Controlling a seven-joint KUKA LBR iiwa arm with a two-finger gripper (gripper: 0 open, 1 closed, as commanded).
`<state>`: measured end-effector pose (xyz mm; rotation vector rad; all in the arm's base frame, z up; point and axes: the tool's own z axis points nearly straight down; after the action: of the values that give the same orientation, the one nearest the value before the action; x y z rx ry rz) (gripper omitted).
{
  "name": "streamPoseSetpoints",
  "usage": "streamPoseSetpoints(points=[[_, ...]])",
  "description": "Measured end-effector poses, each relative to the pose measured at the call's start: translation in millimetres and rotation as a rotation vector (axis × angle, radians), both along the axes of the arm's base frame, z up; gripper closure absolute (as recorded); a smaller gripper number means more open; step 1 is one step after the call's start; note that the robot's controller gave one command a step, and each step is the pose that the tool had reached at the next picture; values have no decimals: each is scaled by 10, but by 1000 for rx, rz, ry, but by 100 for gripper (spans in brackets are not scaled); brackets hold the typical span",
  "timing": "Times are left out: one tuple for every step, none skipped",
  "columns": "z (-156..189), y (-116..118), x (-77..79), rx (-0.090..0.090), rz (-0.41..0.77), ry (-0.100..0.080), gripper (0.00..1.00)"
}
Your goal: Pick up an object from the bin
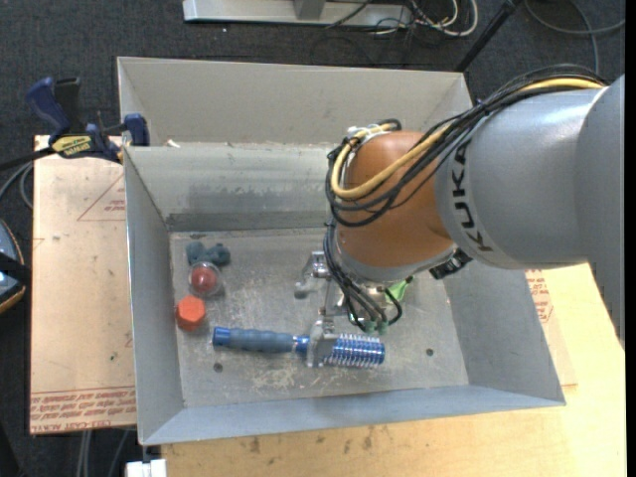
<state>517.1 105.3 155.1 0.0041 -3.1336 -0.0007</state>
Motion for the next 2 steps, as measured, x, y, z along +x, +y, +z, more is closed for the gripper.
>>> streamPoseSetpoints(points=[[39,-7,20,1,-4,-8,100],[1134,239,491,3,-107,-19,100]])
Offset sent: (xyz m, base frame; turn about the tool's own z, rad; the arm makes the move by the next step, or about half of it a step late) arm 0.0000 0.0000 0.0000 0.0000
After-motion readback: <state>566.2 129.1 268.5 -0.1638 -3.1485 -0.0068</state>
